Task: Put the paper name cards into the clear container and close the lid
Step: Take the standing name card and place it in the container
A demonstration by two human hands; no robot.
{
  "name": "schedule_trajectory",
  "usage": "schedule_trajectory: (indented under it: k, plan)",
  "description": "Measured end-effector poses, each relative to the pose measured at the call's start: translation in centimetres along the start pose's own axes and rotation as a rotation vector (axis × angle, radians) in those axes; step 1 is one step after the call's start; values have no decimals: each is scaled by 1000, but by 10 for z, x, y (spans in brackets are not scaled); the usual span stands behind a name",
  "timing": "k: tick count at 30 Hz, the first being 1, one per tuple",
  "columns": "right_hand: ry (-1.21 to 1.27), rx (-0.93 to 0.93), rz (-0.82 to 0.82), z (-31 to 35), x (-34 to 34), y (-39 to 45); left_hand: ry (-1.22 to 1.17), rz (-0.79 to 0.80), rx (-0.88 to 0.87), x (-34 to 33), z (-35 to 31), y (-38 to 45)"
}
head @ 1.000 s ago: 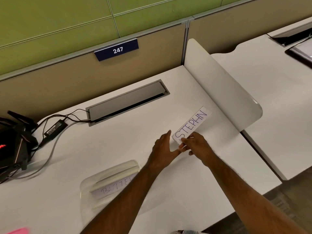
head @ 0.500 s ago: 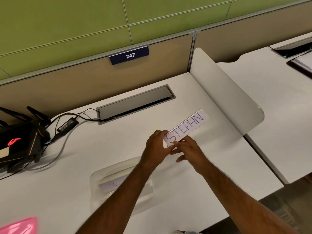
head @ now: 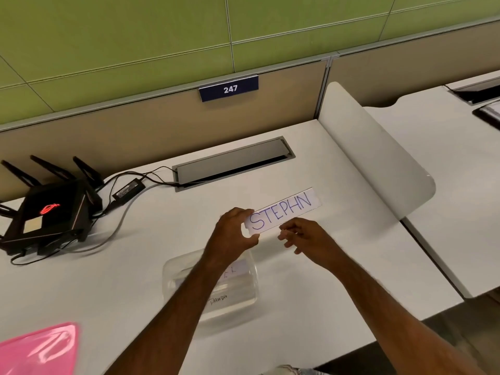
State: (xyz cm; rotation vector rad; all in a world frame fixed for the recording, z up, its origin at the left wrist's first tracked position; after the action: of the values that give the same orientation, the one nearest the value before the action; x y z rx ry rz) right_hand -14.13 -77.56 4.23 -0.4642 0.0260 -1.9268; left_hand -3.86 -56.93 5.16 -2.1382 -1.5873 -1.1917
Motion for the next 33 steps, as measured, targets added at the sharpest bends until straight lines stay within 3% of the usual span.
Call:
schedule_trajectory:
  k: [5, 10, 12, 16, 25, 33]
  plan:
    - [-160, 212, -17, 14, 4, -1, 18, -2, -11, 29, 25, -12]
    - [-459, 630, -152, 28, 6, 6, 18, 14, -15, 56, 41, -22]
    - [-555, 689, -157, 29, 3, 9, 15, 24, -19, 66, 47, -27]
    - [-682, 626, -39, 27, -6, 14, 11, 33, -30, 83, 60, -37]
    - [-537, 544, 31, 26, -41, 11, 16, 19, -18, 119, 91, -55]
    - [-565, 497, 134, 27, -68, 8, 17, 17, -5, 146, 115, -67]
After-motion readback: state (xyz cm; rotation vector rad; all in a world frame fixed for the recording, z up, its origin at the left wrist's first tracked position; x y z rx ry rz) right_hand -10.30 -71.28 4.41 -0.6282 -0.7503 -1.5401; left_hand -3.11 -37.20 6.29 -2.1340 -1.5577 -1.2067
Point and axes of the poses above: each hand's wrist, its own y-axis towards the middle knuckle, its own x-axis out of the back of the hand, z = x × y, the point moved 2 cm from there along y, towards the middle knuckle, and after that the axes turned 14 degrees about -z, right-handed, at the moved point
